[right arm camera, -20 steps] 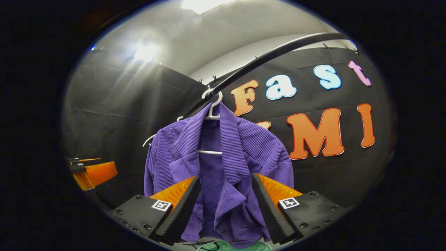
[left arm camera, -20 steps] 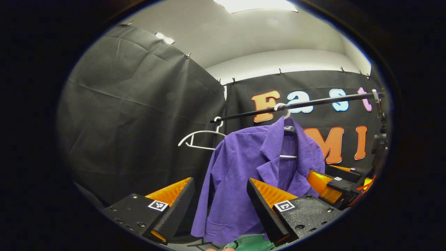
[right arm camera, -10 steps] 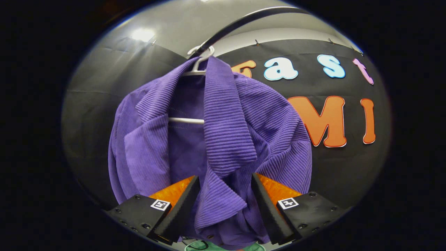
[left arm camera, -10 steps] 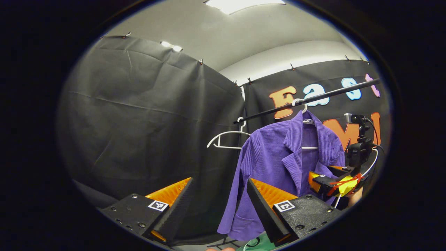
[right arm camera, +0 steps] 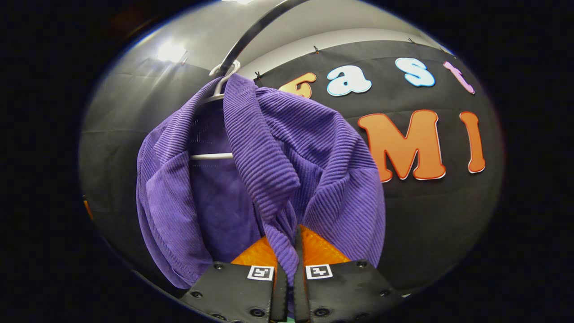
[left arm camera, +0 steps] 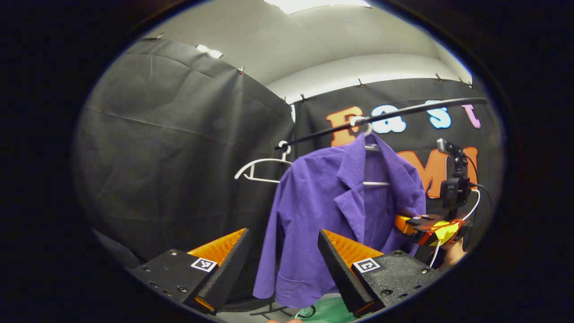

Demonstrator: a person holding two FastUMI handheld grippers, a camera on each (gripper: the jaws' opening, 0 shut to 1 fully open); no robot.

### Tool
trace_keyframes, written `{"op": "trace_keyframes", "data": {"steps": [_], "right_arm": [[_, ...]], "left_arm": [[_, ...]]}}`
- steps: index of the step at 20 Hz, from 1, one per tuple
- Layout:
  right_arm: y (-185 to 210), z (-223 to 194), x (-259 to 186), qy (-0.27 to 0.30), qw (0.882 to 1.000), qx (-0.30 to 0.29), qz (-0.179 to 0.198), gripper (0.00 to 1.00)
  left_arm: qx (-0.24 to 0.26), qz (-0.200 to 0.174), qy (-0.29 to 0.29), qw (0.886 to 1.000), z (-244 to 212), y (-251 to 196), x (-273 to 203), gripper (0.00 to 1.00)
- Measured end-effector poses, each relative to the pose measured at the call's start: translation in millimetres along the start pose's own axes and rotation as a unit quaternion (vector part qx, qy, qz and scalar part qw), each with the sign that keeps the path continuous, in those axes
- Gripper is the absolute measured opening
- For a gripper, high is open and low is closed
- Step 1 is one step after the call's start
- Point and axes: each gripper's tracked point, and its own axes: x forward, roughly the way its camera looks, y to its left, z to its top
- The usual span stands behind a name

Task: Grasp the clothes on the hanger with both hands and then place them into the laundry hamper below.

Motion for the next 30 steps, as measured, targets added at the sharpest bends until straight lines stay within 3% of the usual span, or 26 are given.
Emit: {"op": "trace_keyframes", "data": {"steps": [5,7,10,11,12,14,16,18,19,23,25,28,30], "right_arm": [[-10,27,-32,-0.030,0.999,-0.002,0.020,0.13],[-14,37,-41,-0.038,0.999,0.006,0.030,0.12],[-19,50,-55,-0.049,0.998,0.002,0.037,0.12],[-19,51,-54,-0.047,0.998,0.003,0.042,0.08],[-17,51,-55,-0.044,0.998,0.004,0.048,0.12],[-14,49,-58,-0.040,0.998,0.006,0.057,0.12],[-10,50,-66,-0.042,0.997,0.004,0.065,0.13],[-13,55,-71,-0.046,0.997,0.000,0.061,0.13],[-13,56,-73,-0.049,0.997,-0.002,0.058,0.12],[-20,62,-83,-0.069,0.997,-0.018,0.022,0.13],[-25,65,-85,-0.082,0.996,-0.033,-0.004,0.12],[-34,77,-94,-0.103,0.992,-0.059,-0.047,0.13],[-43,86,-97,-0.114,0.988,-0.067,-0.075,0.13]], "left_arm": [[-0.065,-0.109,0.043,0.991,-36,-87,40,0.94],[-0.092,-0.132,0.060,0.985,-49,-111,50,0.96],[-0.098,-0.110,0.059,0.987,-58,-119,79,0.96],[-0.094,-0.104,0.055,0.989,-61,-124,89,0.95],[-0.089,-0.097,0.048,0.990,-64,-131,102,0.95],[-0.073,-0.059,0.031,0.995,-66,-128,119,0.92],[-0.055,-0.024,0.011,0.998,-65,-119,132,0.95],[-0.024,-0.027,-0.001,0.999,-63,-118,143,0.95],[-0.012,-0.040,-0.006,0.999,-59,-116,145,0.87],[-0.012,-0.096,-0.021,0.995,-35,-103,127,0.08],[0.016,-0.088,-0.053,0.995,-7,-82,112,0.04],[0.068,-0.048,-0.115,0.990,49,-48,91,0.07],[0.072,-0.022,-0.136,0.988,74,-28,88,0.08]]}}
